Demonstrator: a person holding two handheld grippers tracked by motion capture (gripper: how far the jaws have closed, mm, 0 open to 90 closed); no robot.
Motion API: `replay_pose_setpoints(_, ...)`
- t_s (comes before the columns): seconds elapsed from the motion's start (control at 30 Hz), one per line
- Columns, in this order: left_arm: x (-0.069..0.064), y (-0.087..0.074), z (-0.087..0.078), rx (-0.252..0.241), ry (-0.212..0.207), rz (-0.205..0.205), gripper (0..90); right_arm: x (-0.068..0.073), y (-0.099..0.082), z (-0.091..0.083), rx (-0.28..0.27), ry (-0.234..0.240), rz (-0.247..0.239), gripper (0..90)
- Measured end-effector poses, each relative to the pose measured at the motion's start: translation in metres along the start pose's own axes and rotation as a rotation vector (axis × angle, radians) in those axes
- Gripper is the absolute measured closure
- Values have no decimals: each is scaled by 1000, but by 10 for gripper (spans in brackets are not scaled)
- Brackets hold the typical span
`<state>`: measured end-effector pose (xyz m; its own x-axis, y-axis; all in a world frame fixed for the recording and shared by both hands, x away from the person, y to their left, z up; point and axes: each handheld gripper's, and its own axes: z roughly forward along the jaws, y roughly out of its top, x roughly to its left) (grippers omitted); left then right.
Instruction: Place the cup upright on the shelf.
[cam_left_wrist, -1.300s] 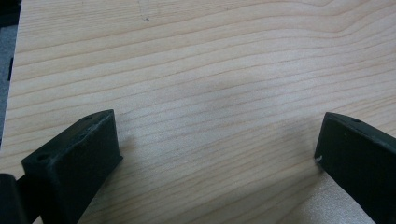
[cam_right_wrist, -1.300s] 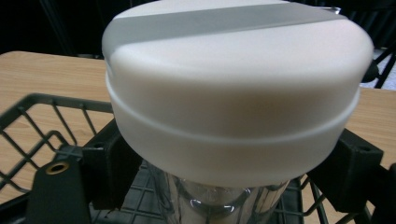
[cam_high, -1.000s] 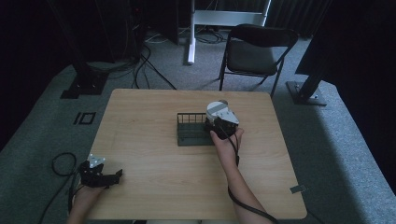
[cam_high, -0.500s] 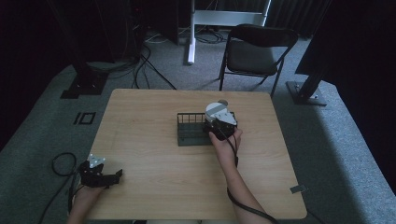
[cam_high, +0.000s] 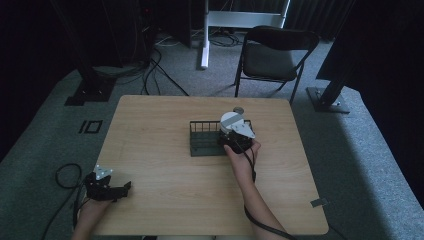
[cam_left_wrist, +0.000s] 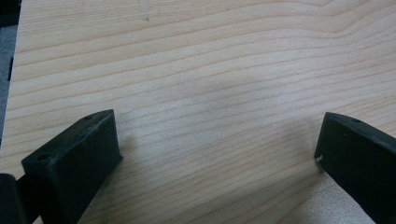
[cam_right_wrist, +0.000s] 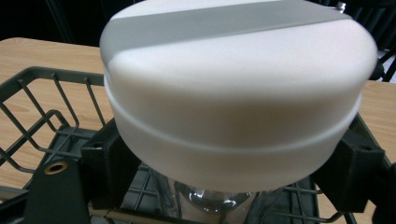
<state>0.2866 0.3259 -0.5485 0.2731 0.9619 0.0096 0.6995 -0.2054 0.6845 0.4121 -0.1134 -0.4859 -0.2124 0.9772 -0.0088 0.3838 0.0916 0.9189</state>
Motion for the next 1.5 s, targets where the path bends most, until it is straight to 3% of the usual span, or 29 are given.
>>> replay_pose_setpoints(0.13,0,0,0,0,0,0,1,0,-1,-1,-4,13,4,129)
replay_pose_setpoints(0.7,0,0,0,0,0,0,1,-11,-2,-16,-7,71,1,119)
replay_pose_setpoints(1.2,0,0,0,0,0,0,1,-24,-7,-48,-31,108,-15,119)
replay_pose_setpoints(1.5,0,0,0,1,0,1,1,-36,-16,-60,-25,104,-31,120)
